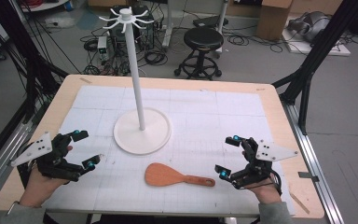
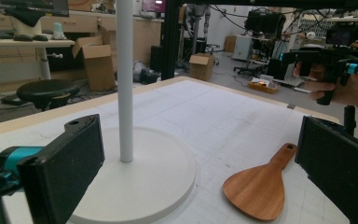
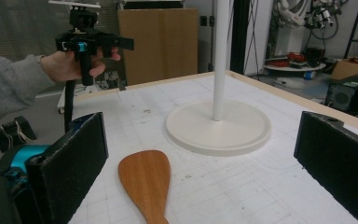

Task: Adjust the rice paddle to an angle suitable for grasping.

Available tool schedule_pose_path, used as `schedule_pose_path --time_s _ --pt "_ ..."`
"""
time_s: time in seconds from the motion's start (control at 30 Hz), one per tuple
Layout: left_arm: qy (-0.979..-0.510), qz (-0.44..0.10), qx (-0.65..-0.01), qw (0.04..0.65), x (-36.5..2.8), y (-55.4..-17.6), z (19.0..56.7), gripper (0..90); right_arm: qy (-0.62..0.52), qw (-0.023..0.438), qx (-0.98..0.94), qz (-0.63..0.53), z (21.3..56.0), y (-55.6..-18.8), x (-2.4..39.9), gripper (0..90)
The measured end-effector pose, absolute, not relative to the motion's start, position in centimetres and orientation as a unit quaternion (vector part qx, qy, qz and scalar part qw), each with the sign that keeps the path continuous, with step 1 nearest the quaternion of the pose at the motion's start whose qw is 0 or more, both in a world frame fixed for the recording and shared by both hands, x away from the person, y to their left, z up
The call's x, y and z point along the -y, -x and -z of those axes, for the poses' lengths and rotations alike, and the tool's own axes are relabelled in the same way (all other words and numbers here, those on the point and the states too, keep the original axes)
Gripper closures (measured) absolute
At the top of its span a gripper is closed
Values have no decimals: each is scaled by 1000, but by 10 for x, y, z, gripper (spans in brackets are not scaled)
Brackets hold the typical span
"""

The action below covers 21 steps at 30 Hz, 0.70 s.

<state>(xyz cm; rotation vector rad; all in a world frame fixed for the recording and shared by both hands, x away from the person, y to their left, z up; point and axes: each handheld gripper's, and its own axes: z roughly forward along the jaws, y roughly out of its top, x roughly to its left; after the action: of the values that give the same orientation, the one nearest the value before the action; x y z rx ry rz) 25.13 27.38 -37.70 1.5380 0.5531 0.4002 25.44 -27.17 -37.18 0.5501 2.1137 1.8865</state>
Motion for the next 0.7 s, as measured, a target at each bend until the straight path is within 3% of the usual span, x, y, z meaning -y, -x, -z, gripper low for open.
schedule_pose_path --time_s 0.23,0.33,0.7 --pt "-682 -177 -247 666 -274 -251 377 18 -187 125 -731 -644 372 -255 270 21" --pt "-681 -175 -248 666 -274 -251 377 18 -186 125 -731 -645 372 -254 272 71" --pt "-687 -174 -250 660 -271 -252 380 18 -192 114 -744 -630 373 -251 274 523"
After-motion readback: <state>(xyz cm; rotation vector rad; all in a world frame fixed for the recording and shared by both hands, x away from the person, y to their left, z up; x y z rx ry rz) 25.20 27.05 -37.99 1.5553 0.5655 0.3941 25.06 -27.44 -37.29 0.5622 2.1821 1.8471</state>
